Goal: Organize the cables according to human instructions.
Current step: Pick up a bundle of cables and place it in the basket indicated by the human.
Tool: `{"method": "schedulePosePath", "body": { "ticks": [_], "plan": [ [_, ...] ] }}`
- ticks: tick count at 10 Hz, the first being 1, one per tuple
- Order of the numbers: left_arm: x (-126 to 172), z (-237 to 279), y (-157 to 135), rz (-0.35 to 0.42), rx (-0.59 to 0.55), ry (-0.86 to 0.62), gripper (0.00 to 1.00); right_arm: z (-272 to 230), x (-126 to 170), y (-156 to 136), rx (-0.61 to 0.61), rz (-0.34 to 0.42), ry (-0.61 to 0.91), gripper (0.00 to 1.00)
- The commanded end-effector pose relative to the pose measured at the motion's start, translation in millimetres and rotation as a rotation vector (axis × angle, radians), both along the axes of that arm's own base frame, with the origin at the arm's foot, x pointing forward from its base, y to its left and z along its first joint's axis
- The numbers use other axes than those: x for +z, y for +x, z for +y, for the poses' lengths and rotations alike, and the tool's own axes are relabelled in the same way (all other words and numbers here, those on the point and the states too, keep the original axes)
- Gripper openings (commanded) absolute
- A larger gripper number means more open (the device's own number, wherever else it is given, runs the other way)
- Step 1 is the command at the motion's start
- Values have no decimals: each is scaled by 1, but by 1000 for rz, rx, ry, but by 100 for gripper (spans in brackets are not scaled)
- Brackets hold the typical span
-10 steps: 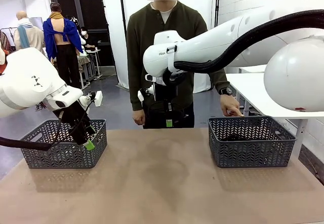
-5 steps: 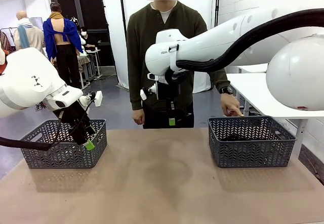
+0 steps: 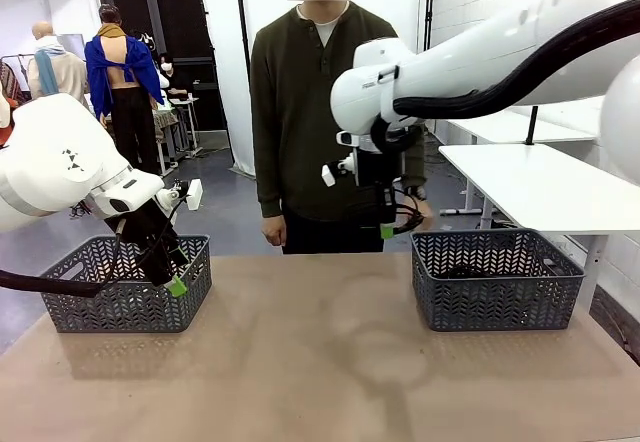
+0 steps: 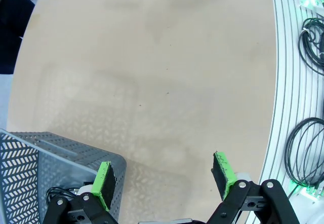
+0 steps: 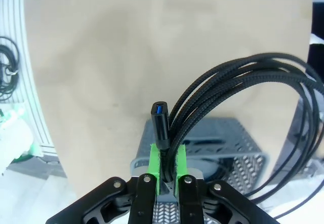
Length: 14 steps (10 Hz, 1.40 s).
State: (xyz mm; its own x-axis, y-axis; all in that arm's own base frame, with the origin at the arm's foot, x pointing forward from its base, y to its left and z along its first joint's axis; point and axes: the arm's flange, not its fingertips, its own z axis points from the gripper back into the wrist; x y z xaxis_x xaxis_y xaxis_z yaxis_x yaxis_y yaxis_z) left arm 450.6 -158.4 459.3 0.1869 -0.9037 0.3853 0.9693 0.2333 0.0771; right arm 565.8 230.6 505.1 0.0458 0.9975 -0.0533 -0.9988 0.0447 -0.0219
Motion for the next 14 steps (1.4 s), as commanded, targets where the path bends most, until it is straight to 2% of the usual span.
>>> {"method": "schedulePosePath", "body": {
  "ticks": [1,3,6,11,14],
  "plan": [
    [0,-1,0,-1,1,0,100,-34,-5,-22,-17,-11,34,0],
    [0,-1,0,-1,1,0,100,-73,-4,-32,-75,-13,48,0],
    [0,-1,0,-1,1,0,100,-126,-7,-36,-136,-73,37,0],
    [0,-1,0,-1,1,0,100,-178,-36,-24,-103,-67,35,0],
    [0,-1,0,-1,1,0,100,-196,-58,-9,-44,-60,28,0]
  ]
}}
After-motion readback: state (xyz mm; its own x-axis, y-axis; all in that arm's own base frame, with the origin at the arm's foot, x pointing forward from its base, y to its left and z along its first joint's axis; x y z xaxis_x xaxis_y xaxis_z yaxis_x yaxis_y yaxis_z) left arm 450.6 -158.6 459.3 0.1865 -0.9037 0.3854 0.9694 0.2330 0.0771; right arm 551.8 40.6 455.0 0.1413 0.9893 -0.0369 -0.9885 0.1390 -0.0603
